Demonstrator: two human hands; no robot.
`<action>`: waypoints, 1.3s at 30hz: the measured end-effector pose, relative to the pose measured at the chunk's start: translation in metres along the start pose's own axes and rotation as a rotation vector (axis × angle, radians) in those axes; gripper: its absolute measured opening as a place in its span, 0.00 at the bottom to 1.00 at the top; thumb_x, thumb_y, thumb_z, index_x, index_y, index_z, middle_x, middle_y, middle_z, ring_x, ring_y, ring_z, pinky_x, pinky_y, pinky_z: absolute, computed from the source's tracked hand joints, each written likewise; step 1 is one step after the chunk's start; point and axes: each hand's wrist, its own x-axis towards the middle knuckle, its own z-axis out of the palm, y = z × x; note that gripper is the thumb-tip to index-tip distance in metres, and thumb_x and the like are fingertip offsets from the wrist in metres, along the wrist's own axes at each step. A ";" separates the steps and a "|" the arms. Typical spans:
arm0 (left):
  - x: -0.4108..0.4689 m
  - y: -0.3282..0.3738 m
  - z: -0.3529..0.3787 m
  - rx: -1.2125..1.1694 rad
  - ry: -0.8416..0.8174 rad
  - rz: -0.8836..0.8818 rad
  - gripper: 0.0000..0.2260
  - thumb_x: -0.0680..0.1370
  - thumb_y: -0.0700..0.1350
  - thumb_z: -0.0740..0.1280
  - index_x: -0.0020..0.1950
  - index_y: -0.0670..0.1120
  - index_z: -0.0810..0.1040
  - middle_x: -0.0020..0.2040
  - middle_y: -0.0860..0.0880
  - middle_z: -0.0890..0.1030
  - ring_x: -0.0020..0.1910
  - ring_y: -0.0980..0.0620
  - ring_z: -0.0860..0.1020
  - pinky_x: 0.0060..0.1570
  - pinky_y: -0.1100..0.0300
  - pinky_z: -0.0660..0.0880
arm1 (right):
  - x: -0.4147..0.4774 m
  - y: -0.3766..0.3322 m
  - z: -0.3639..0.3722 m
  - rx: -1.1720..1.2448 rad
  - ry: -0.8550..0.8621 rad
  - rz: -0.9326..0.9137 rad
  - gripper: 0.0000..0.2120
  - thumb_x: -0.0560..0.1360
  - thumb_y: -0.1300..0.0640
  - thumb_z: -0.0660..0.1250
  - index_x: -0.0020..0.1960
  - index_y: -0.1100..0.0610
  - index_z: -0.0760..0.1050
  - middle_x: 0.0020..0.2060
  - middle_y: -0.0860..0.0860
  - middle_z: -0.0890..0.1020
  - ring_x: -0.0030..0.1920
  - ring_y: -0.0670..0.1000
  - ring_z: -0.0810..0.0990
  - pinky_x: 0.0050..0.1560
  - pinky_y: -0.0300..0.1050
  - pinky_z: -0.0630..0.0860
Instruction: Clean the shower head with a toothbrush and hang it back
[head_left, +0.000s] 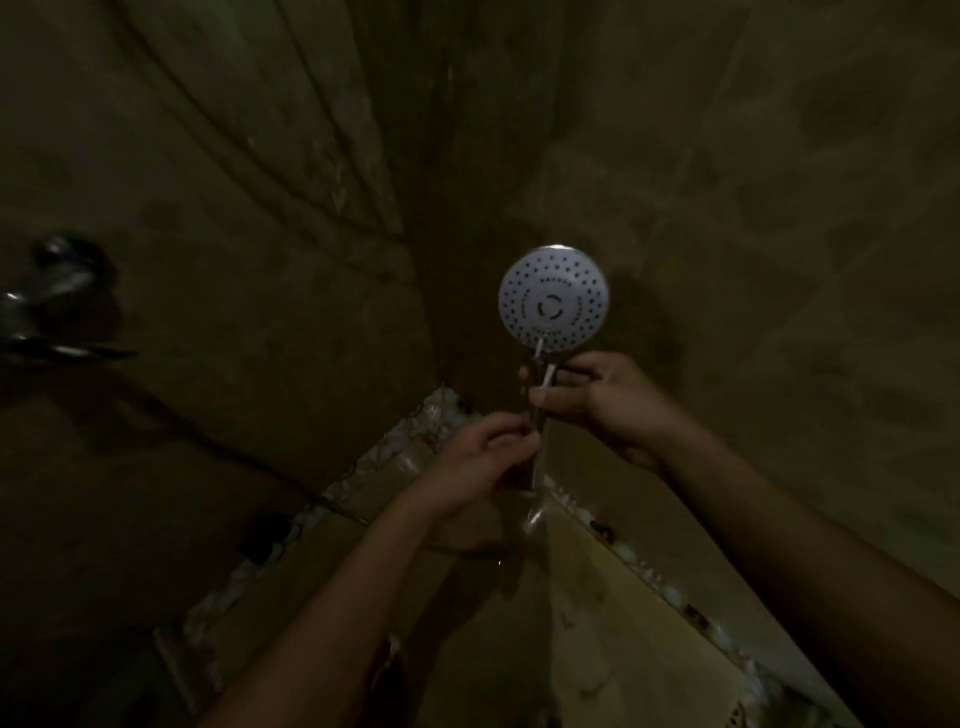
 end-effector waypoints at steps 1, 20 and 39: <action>-0.014 0.016 0.003 0.021 0.014 0.037 0.09 0.81 0.37 0.65 0.61 0.40 0.77 0.40 0.51 0.82 0.36 0.62 0.80 0.36 0.70 0.77 | -0.011 -0.018 0.003 -0.020 -0.009 -0.018 0.13 0.71 0.73 0.71 0.55 0.65 0.80 0.53 0.60 0.85 0.51 0.52 0.85 0.56 0.48 0.82; -0.140 0.178 -0.076 -0.053 0.099 0.375 0.06 0.81 0.40 0.65 0.55 0.39 0.76 0.47 0.41 0.82 0.43 0.44 0.84 0.40 0.56 0.83 | -0.069 -0.219 0.134 -0.204 -0.134 -0.299 0.14 0.72 0.65 0.74 0.58 0.61 0.81 0.53 0.54 0.86 0.55 0.49 0.85 0.51 0.41 0.80; -0.112 0.283 -0.259 0.020 0.093 0.479 0.07 0.80 0.42 0.68 0.55 0.42 0.75 0.48 0.41 0.85 0.39 0.45 0.85 0.30 0.59 0.79 | 0.103 -0.382 0.239 -0.948 0.429 -0.658 0.13 0.77 0.65 0.67 0.61 0.57 0.80 0.55 0.53 0.84 0.55 0.51 0.82 0.55 0.43 0.78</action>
